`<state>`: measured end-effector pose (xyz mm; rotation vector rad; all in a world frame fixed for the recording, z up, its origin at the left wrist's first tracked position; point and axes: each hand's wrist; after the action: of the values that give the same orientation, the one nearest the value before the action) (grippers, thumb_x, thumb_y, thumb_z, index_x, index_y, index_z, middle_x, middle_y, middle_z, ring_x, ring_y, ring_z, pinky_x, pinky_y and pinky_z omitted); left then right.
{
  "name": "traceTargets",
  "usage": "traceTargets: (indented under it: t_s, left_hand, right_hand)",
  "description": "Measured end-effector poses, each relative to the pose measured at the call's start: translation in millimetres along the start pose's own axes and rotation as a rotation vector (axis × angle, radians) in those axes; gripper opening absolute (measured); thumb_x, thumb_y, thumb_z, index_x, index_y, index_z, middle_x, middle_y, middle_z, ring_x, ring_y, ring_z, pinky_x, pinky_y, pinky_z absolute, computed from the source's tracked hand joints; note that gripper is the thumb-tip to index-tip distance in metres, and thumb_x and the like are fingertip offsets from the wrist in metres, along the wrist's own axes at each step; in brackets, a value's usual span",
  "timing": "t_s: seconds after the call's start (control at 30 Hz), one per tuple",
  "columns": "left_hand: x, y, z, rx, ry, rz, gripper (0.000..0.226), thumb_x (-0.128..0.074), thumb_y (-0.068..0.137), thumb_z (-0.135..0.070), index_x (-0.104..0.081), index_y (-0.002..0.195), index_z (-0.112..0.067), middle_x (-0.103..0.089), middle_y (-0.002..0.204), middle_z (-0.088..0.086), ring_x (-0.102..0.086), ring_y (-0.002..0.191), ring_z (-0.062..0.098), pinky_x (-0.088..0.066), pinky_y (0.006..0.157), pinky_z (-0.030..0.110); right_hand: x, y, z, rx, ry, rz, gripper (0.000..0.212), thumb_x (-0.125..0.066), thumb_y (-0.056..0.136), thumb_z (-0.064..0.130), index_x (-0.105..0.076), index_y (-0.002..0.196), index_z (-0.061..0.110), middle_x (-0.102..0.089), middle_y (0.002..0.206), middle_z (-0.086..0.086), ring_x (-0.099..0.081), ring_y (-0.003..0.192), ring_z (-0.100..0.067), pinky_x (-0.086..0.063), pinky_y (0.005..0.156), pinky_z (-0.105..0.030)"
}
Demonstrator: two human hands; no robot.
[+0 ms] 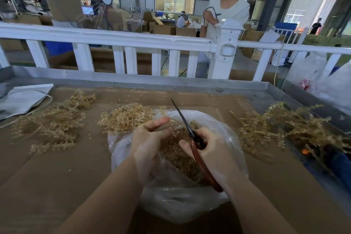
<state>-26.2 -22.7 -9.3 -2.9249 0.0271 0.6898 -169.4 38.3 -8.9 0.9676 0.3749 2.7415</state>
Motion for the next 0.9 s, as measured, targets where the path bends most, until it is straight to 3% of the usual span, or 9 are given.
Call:
traceTargets:
  t_s: [0.07,0.13,0.23,0.4,0.53,0.67,0.8,0.9]
  left_hand:
    - [0,1,-5,-0.009,-0.081,0.027,0.036,-0.063,0.068,0.019,-0.067,0.094,-0.005,-0.073,0.078,0.011,-0.071,0.072,0.021,-0.058,0.062,0.027]
    - [1,3,-8,-0.008,-0.12,0.02,0.041,-0.06,0.07,0.022,-0.065,0.101,-0.005,-0.072,0.069,0.007,-0.07,0.063,0.019,-0.059,0.056,0.029]
    - [5,8,-10,-0.041,-0.138,-0.028,0.042,-0.057,0.073,0.024,-0.064,0.105,-0.003,-0.066,0.074,0.009,-0.068,0.067,0.023,-0.059,0.073,0.036]
    - [11,11,-15,-0.033,-0.295,-0.048,0.041,-0.053,0.076,0.025,-0.063,0.105,-0.002,-0.063,0.088,0.008,-0.062,0.079,0.019,-0.058,0.063,0.022]
    - [12,11,-17,-0.007,-0.353,-0.009,0.042,-0.051,0.077,0.023,-0.064,0.108,-0.002,-0.069,0.086,0.008,-0.068,0.076,0.017,-0.059,0.067,0.023]
    - [12,9,-14,-0.034,-0.324,0.053,0.044,-0.047,0.079,0.024,-0.063,0.108,-0.005,-0.067,0.086,0.009,-0.067,0.077,0.017,-0.058,0.074,0.026]
    - [13,8,-10,-0.04,-0.307,0.086,0.044,-0.045,0.079,0.025,-0.065,0.101,-0.007,-0.072,0.076,0.006,-0.07,0.067,0.015,-0.057,0.057,0.023]
    - [14,7,-8,-0.038,-0.308,0.092,0.043,-0.043,0.079,0.026,-0.064,0.099,-0.006,-0.073,0.076,0.006,-0.071,0.067,0.015,-0.057,0.056,0.024]
  right_hand:
    - [-1,-3,1,-0.015,-0.005,0.039,0.027,-0.067,0.081,0.052,-0.059,0.091,0.029,-0.063,0.082,0.014,-0.059,0.079,0.002,-0.046,0.072,-0.013]
    - [0,-5,2,-0.02,-0.004,0.068,0.029,-0.066,0.081,0.054,-0.057,0.086,0.027,-0.061,0.072,0.015,-0.058,0.069,0.0,-0.046,0.064,-0.015]
    - [1,-7,6,-0.028,-0.029,0.1,0.032,-0.064,0.082,0.056,-0.053,0.081,0.026,-0.057,0.062,0.017,-0.057,0.059,0.001,-0.042,0.053,-0.012]
    - [5,-11,9,-0.036,-0.097,0.131,0.032,-0.061,0.081,0.06,-0.051,0.077,0.03,-0.056,0.062,0.023,-0.055,0.058,0.004,-0.037,0.054,-0.014]
    - [4,-13,12,-0.009,-0.158,0.128,0.031,-0.06,0.082,0.06,-0.049,0.078,0.032,-0.054,0.063,0.011,-0.055,0.058,0.002,-0.041,0.056,-0.014]
    - [1,-15,16,0.017,-0.23,0.107,0.032,-0.06,0.082,0.06,-0.043,0.074,0.034,-0.052,0.061,0.012,-0.054,0.059,0.002,-0.04,0.054,-0.013]
    - [-2,-15,18,0.05,-0.26,0.088,0.032,-0.06,0.083,0.059,-0.041,0.076,0.034,-0.049,0.062,0.014,-0.051,0.058,0.002,-0.037,0.052,-0.012]
    - [-5,-16,18,0.093,-0.31,0.06,0.03,-0.058,0.084,0.058,-0.043,0.084,0.032,-0.048,0.065,0.014,-0.049,0.061,0.001,-0.036,0.053,-0.011]
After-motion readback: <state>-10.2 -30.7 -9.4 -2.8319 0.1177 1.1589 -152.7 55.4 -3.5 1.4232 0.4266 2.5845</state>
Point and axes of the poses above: each hand's wrist, its own y-axis towards the middle knuckle, its own x-axis out of the back of the hand, z = x × y
